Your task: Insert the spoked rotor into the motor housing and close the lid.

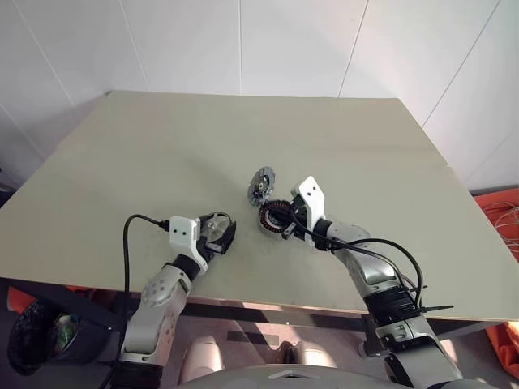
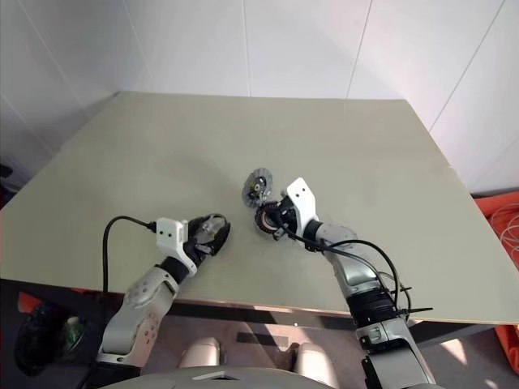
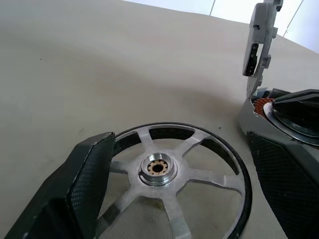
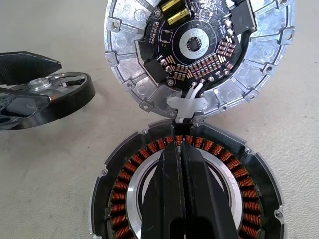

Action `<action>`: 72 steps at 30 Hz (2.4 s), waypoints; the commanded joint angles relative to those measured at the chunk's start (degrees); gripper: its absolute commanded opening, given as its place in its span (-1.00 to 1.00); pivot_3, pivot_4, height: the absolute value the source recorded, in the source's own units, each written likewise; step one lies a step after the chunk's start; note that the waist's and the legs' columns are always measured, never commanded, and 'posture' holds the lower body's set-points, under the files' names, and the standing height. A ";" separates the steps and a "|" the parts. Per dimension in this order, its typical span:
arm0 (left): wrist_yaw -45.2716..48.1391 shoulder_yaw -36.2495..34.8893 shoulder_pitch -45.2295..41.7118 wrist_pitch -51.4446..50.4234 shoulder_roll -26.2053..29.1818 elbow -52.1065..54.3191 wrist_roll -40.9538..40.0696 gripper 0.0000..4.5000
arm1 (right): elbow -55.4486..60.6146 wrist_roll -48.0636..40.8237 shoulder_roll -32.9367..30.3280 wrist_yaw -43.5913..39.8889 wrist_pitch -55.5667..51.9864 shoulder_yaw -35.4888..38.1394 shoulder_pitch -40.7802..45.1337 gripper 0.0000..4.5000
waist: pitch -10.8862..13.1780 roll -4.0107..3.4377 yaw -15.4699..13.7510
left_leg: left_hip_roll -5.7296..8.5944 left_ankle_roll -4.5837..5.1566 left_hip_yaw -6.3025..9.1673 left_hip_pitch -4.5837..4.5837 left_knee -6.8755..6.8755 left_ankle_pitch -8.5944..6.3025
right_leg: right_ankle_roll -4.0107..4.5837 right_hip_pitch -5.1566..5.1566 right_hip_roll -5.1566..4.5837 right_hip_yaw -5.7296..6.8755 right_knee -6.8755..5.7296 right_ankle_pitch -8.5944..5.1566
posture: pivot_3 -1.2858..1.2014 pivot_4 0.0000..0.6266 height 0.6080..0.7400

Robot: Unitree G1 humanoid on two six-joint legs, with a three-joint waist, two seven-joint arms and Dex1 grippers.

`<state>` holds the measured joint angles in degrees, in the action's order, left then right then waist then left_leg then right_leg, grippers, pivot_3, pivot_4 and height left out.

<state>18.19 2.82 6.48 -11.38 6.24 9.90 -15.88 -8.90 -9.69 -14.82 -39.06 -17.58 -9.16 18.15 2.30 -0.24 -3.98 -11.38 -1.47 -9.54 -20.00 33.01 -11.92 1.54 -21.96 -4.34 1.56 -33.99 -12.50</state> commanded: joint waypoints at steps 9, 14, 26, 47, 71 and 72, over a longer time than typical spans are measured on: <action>0.47 -0.34 -1.21 1.06 -0.21 -1.12 0.49 1.00 | 5.53 -2.87 -3.66 -1.01 0.18 5.18 1.87 -0.97 | 0.00 0.00 0.01 | -0.01 0.00 0.00 0.01 0.00 0.00 | 0.00 -0.01 0.01 0.00 -0.01 0.00 | 0.03 -1.00 1.00; 0.41 -0.35 -1.13 1.33 -0.43 -1.63 0.75 1.00 | 1.25 -1.27 -6.02 0.38 2.48 7.01 2.70 -0.97 | 0.00 0.00 -0.01 | 0.00 0.00 0.00 0.01 0.01 0.00 | 0.00 0.00 0.00 0.00 -0.01 0.00 | 0.03 -1.00 1.00; 0.41 -0.13 -0.94 1.73 -0.44 -1.82 0.99 1.00 | -5.56 1.25 -7.20 1.72 5.29 6.47 2.21 -0.97 | 0.00 -0.04 0.00 | -0.01 0.01 -0.01 -0.01 0.05 0.00 | 0.01 -0.02 0.01 0.00 -0.04 0.00 | 0.03 -1.00 1.00; -1.56 -3.52 0.02 0.70 -0.38 -0.70 -0.45 1.00 | 11.75 -0.47 -10.79 -5.61 -6.54 1.45 -3.13 -0.97 | 0.01 -0.04 0.11 | -0.06 -0.02 -0.02 0.01 0.03 0.02 | -0.19 0.08 0.04 -0.02 -0.05 -0.11 | 0.03 -1.00 1.00; 3.68 -3.52 0.98 8.78 -3.40 -21.38 1.07 1.00 | 6.91 -0.03 -12.05 -5.27 -3.46 2.81 -1.06 -0.97 | -1.36 -1.01 0.03 | 0.82 0.34 0.25 0.92 -0.24 -0.19 | -0.94 1.04 -0.80 -0.17 0.30 -0.55 | 0.03 -1.00 1.00; 3.78 -3.83 0.65 9.08 -3.14 -19.15 0.63 1.00 | 6.88 -0.03 -12.06 -5.32 -3.40 2.81 -1.11 -0.97 | -1.37 -1.01 0.04 | 0.79 0.34 0.25 0.89 -0.28 -0.19 | -0.93 1.00 -0.78 -0.15 0.28 -0.55 | 0.03 -1.00 1.00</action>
<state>23.02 -0.08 4.97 -0.07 2.19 -4.81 -16.36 -2.83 -9.38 -26.84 -44.19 -22.17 -6.97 15.36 0.93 -1.25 -3.95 -10.62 -1.13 -9.29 -19.12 32.71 -12.11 0.60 -20.98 -5.09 1.42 -33.72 -13.05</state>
